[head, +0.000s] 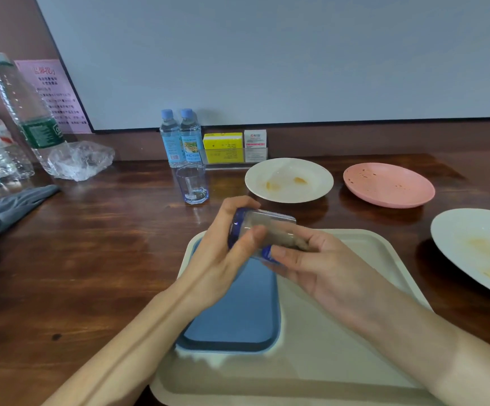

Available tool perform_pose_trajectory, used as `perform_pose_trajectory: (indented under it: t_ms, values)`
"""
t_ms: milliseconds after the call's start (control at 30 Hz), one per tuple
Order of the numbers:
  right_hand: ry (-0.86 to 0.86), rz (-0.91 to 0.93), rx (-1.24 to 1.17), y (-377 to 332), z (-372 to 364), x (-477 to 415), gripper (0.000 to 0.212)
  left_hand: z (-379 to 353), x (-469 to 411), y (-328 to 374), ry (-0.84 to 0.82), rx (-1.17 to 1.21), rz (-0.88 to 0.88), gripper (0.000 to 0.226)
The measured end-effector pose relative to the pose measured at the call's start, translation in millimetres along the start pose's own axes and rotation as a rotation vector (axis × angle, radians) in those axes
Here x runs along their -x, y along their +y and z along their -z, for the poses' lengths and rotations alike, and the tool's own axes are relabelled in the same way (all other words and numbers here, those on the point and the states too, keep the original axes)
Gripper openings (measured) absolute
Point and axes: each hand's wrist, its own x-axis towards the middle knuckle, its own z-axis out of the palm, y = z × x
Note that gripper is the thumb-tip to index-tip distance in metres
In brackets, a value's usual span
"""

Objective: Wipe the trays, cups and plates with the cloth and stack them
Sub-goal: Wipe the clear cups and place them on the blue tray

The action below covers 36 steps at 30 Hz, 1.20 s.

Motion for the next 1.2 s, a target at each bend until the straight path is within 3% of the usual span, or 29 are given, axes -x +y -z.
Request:
perform_pose_trajectory:
  t_ms: [67, 100, 200, 300, 367, 433, 500, 633, 733, 833, 933, 1000, 1100, 1200]
  values:
    - [-0.005, 0.003, -0.140, -3, 2, 0, 0.040, -1, -1, 2, -0.036, 0.048, -0.020, 0.035]
    - [0.005, 0.033, -0.087, -3, 2, -1, 0.040, -3, -2, 4, -0.030, 0.108, 0.019, 0.035]
    - [0.085, 0.180, 0.388, 2, -4, -1, 0.043, -11, -5, 13, 0.042, 0.251, 0.227, 0.036]
    - [0.066, 0.168, 0.490, 4, -9, 2, 0.050, -9, -5, 10, 0.075, 0.246, 0.258, 0.041]
    - [0.049, 0.117, 0.338, 1, -8, 2, 0.042, -5, -2, 8, 0.054, 0.148, 0.172, 0.038]
    - [0.046, 0.006, 0.028, -5, -4, 3, 0.037, -2, -1, 9, 0.021, 0.067, 0.060, 0.035]
    - [0.030, -0.074, -0.214, -8, -2, 1, 0.039, -3, -3, 12, 0.037, 0.075, -0.002, 0.047]
    - [-0.034, -0.091, -0.471, -6, 1, -3, 0.044, -5, -3, 13, 0.152, 0.168, 0.122, 0.076]
    - [-0.029, -0.105, -0.528, -7, 0, -3, 0.039, -1, -2, 8, 0.095, 0.295, 0.181, 0.081]
    - [-0.046, -0.122, -0.499, -8, 5, -6, 0.042, -4, -4, 10, 0.047, 0.456, 0.203, 0.066]
    - [-0.019, -0.164, -0.350, -13, 17, -10, 0.068, -6, -10, 17, 0.125, 0.637, 0.244, 0.050]
    - [0.070, -0.161, -0.377, -18, 27, -11, 0.078, -1, -15, 23, 0.224, 0.752, 0.324, 0.046]
    - [0.258, -0.048, -0.479, -28, 41, -13, 0.060, 8, -17, 27, 0.405, 0.917, 0.520, 0.050]
    - [0.301, 0.074, -0.385, -31, 40, -15, 0.049, 9, -16, 28, 0.375, 0.983, 0.652, 0.070]
